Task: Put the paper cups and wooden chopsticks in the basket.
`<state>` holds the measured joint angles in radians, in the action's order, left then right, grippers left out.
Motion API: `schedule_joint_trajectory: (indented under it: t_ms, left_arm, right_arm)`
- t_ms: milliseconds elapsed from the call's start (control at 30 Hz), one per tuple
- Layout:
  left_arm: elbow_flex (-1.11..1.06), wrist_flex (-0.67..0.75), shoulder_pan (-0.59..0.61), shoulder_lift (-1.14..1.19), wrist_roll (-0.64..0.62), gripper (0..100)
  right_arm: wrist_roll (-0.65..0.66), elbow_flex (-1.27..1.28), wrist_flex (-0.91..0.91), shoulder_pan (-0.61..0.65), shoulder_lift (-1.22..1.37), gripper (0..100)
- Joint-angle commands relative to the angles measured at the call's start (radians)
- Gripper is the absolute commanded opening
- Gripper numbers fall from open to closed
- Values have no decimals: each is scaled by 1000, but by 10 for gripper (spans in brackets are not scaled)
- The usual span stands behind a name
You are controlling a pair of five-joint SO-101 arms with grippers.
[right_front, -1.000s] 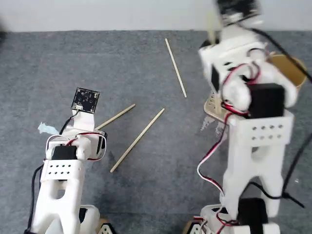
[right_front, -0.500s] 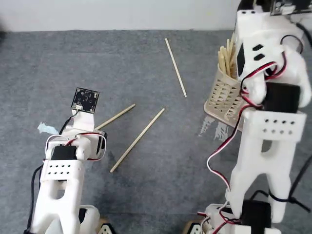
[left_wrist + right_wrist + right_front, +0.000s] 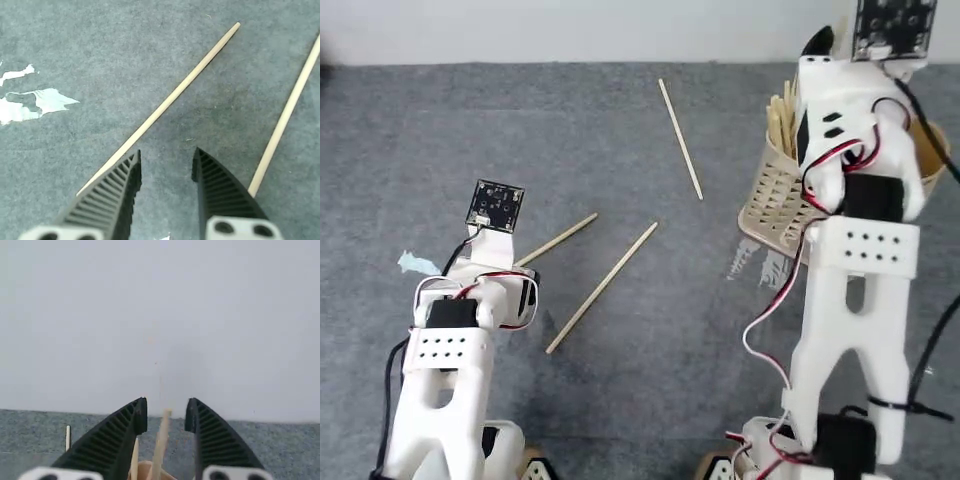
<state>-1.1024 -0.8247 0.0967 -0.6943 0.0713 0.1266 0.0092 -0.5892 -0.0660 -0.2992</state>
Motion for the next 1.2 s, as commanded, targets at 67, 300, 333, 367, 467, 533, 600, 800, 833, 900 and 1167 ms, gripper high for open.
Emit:
schedule_joint_trajectory:
  t_ms: [67,300,333,367,467,533,600,800,833,900,1167]
  left_arm:
    - [12,15,0,-34,3,163]
    - [102,-69,-5,-34,77,167]
    - [124,-98,-17,-32,94,167]
    - [142,-126,-32,-31,109,167]
    - [179,-196,-98,-28,141,194]
    - [194,-233,-147,-28,147,228]
    - [206,-270,-199,-26,150,247]
    - [208,-302,-305,-23,201,258]
    - [211,-301,-307,-23,201,258]
    - [216,-298,-310,-6,201,258]
    - [406,-302,-311,374,204,258]
  right_arm:
    - [-12,-77,-177,94,-174,119]
    - [-17,-25,-553,205,-295,17]
    - [-28,3,-596,219,-303,4]
    - [-54,37,-631,229,-309,8]
    - [-146,172,-654,239,-331,13]
    - [-178,273,-628,239,-348,13]
    - [-195,374,-587,240,-369,13]
    - [-269,692,-418,240,-470,13]
    - [-285,746,-381,240,-489,13]
    - [-321,850,-297,240,-524,13]
    - [-376,1162,10,232,-622,13]
